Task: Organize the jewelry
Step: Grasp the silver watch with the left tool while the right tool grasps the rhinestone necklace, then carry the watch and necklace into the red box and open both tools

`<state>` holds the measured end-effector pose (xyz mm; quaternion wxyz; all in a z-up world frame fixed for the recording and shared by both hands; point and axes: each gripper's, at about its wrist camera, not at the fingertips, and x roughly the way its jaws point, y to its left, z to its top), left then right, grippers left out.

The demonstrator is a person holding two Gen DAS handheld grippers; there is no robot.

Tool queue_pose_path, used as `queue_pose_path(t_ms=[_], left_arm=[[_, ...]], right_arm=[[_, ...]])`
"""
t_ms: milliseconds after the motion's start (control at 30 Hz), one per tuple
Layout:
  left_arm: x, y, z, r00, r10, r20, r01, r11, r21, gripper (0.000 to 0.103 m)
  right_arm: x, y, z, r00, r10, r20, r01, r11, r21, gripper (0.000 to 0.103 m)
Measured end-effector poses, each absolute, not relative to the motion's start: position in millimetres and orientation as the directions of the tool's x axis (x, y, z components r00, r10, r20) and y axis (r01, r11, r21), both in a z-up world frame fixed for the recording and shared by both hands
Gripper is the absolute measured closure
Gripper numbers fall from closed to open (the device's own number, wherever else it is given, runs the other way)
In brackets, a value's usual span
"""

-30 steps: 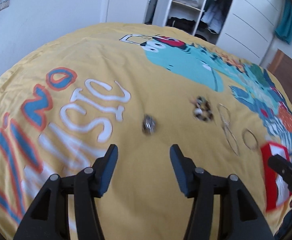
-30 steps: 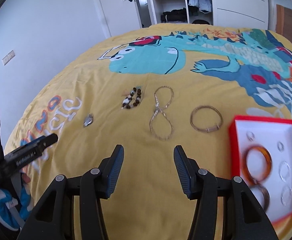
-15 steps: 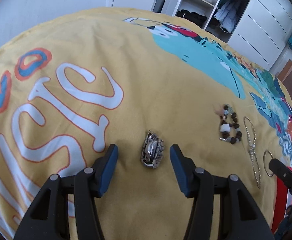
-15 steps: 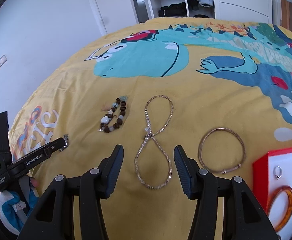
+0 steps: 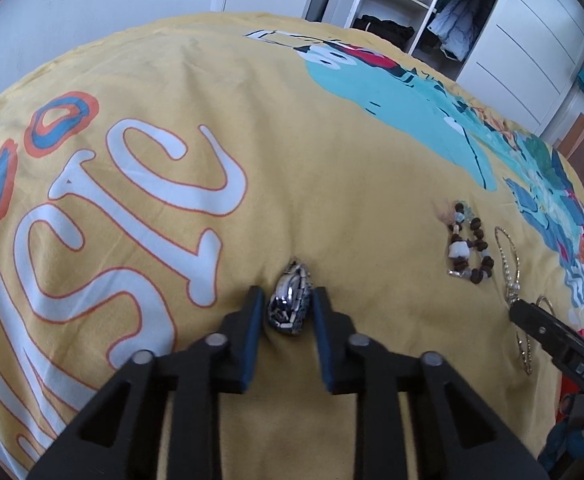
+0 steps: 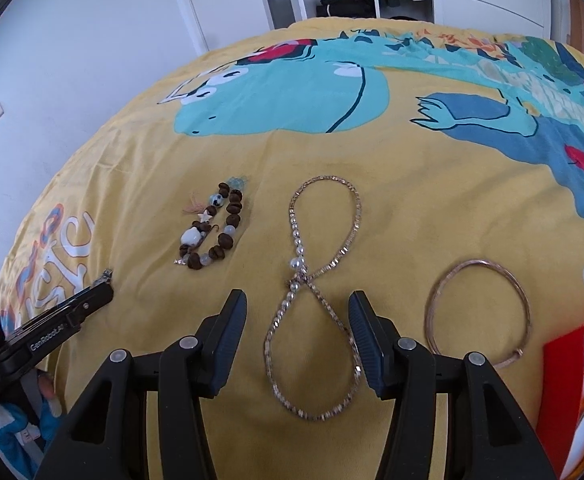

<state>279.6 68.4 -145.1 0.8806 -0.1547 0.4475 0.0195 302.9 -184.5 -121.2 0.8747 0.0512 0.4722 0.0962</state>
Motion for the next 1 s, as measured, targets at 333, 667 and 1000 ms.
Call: queue_pose_path(t_ms=[333, 667, 1000], left_arm=[[278, 75, -143, 0.608, -0.134, -0.782, -0.169, 0.941, -0.293, 0.087], [270, 75, -128, 0.645, -0.143, -0.751, -0.136, 0.945, -0.297, 0.087], [262, 64, -110, 0.680, -0.167, -0.714, -0.086, 0.949, -0.304, 0.088]], right_arm=[[318, -175, -135, 0.486, 0.185, -0.854, -0.116, 0.982, 0.146, 0.052], [303, -180, -130, 0.513, 0.225, -0.828, -0.107, 0.974, 0.199, 0.098], [271, -191, -107, 0.576, 0.307, -0.757, -0.102, 0.946, 0.306, 0.098]])
